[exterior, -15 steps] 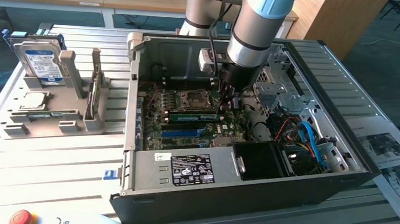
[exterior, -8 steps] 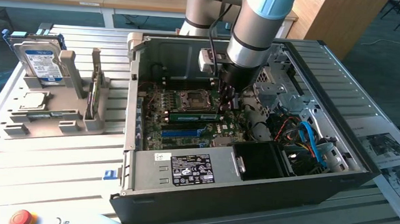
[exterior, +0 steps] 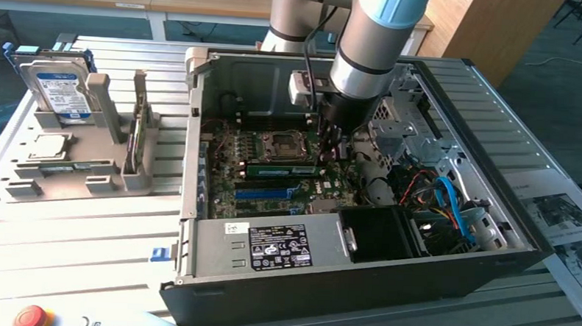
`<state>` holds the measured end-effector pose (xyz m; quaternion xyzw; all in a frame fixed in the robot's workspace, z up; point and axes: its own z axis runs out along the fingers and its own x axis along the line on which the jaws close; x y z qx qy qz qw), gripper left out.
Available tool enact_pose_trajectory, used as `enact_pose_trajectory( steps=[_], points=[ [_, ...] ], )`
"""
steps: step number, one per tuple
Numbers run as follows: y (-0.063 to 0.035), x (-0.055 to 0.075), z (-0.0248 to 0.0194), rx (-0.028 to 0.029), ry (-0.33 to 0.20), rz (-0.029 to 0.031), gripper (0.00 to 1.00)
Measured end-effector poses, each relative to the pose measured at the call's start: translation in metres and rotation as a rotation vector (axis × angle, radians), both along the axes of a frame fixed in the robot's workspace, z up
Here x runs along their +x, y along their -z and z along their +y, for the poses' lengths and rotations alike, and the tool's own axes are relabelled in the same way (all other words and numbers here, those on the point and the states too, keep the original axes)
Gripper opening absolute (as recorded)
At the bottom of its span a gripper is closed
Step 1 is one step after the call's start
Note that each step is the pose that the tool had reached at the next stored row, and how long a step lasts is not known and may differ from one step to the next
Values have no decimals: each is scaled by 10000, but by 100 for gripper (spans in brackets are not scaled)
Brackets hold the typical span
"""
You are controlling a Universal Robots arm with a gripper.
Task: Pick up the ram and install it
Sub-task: 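Press down the ram until it locks into place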
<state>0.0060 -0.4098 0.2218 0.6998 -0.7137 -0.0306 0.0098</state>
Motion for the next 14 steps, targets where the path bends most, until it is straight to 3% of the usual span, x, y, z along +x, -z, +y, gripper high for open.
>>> enact_pose_trajectory(
  steps=[14],
  points=[
    [-7,4,-5,5,0,-3,11]
  ],
)
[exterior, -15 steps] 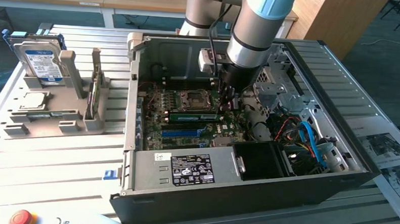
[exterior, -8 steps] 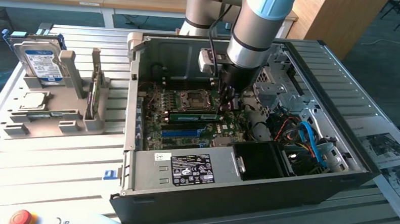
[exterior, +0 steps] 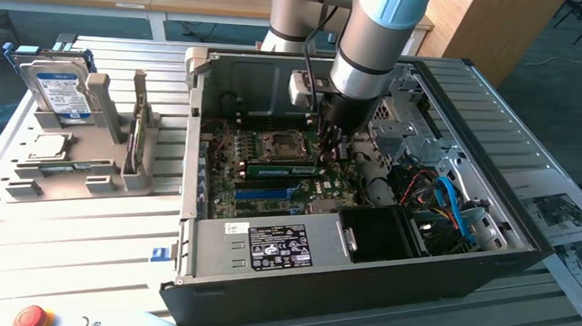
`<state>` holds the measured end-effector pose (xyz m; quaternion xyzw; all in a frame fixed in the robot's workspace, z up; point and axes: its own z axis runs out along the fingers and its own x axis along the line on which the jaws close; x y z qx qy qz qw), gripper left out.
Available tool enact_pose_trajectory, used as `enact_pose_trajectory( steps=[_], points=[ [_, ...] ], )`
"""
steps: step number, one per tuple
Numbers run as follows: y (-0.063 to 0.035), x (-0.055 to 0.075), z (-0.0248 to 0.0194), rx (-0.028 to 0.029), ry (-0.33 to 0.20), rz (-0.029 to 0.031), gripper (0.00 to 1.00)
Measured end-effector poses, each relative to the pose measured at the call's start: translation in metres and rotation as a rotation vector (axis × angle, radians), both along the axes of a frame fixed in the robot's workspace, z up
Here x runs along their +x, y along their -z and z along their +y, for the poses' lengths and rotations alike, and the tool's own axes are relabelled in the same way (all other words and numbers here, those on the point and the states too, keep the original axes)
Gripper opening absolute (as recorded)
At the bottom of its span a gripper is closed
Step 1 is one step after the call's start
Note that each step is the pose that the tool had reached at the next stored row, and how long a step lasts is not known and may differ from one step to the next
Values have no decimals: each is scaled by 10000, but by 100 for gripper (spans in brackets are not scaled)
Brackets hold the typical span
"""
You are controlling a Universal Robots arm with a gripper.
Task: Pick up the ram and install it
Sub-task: 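Press down the ram until it locks into place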
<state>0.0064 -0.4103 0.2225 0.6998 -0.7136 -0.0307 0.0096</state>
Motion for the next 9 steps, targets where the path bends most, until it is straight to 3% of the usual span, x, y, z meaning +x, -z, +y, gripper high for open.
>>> enact_pose_trajectory(
  steps=[9],
  points=[
    [-139,0,0,-5,0,20,11]
  ],
)
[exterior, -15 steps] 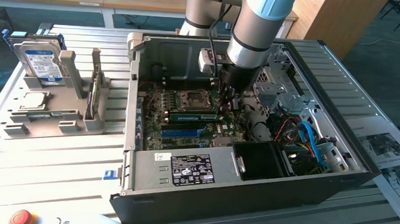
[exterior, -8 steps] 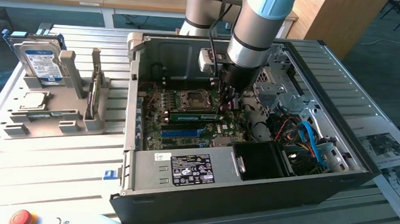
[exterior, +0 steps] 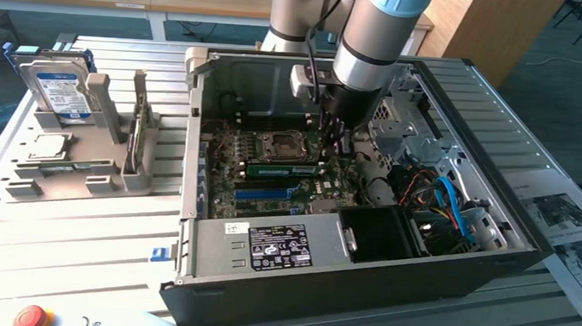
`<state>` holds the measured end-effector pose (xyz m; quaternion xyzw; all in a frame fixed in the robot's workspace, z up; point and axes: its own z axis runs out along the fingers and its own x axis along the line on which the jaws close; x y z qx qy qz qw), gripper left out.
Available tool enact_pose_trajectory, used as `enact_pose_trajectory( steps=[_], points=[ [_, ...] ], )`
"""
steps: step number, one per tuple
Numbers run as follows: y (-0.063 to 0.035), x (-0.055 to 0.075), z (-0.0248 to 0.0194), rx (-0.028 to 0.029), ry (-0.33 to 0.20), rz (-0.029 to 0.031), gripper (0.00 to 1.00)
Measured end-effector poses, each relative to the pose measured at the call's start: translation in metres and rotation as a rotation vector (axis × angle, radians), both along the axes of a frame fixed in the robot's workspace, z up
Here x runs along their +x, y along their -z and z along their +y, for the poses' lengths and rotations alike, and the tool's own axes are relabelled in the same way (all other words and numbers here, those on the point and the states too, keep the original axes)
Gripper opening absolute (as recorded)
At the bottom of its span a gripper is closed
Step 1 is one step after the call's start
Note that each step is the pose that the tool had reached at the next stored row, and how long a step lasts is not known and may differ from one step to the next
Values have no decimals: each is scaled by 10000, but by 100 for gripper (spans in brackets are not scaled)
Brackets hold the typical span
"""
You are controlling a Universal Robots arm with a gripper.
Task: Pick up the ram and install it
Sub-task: 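Press down the ram until it locks into place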
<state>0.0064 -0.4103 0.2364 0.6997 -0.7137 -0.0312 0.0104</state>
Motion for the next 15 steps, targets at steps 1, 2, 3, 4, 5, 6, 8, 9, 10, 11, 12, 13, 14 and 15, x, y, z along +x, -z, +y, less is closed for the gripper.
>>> enact_pose_trajectory(
  steps=[1,2,3,4,5,6,8,9,10,11,12,13,14,15],
  points=[
    [-15,0,0,1,0,2,11],
    [-26,0,0,0,0,3,11],
    [-29,0,0,1,0,4,11],
    [-29,0,0,2,0,4,11],
    [-28,0,0,2,0,3,11],
    [-29,0,0,2,0,4,11],
    [-29,0,0,0,0,4,11],
    [-29,-8,0,0,-1,4,11],
    [-30,-25,0,-1,-2,4,11],
    [-30,-46,-1,-1,-1,0,11],
    [-30,-70,0,-1,0,-6,11],
    [-29,-93,0,0,0,-15,11],
    [-29,-118,0,0,1,-24,11],
    [-29,-144,0,0,0,-35,11]
  ],
)
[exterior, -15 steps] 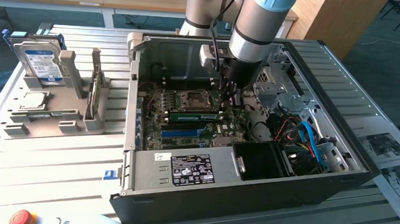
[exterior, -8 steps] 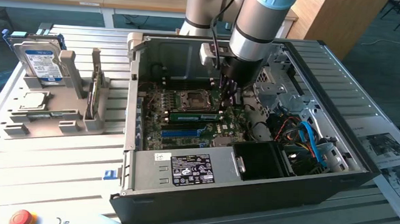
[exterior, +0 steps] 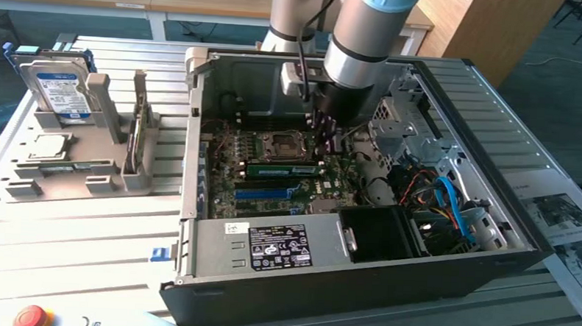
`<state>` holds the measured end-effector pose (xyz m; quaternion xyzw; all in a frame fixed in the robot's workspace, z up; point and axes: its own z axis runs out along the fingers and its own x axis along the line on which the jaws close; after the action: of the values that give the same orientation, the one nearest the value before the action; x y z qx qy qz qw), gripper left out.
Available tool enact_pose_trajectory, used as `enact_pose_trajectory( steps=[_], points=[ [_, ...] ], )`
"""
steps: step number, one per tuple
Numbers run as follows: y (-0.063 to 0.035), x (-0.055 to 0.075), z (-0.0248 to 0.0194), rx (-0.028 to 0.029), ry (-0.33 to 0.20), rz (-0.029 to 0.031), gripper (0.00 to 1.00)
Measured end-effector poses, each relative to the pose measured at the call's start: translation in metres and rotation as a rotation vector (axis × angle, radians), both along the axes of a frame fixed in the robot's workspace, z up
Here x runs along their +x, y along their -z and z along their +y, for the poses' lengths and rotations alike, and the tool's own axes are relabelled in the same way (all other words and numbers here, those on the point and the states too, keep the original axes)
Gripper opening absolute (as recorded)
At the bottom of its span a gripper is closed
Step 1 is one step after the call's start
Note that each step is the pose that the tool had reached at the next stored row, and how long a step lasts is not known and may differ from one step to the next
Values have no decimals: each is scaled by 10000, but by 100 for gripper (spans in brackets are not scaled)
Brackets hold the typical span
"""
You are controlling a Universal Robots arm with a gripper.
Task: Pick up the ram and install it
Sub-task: 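Press down the ram until it locks into place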
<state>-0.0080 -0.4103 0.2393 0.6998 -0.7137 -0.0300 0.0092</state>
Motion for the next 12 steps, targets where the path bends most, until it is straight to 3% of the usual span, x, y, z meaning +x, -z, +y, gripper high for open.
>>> enact_pose_trajectory(
  steps=[12],
  points=[
    [0,-331,0,0,-1,-157,11]
  ],
)
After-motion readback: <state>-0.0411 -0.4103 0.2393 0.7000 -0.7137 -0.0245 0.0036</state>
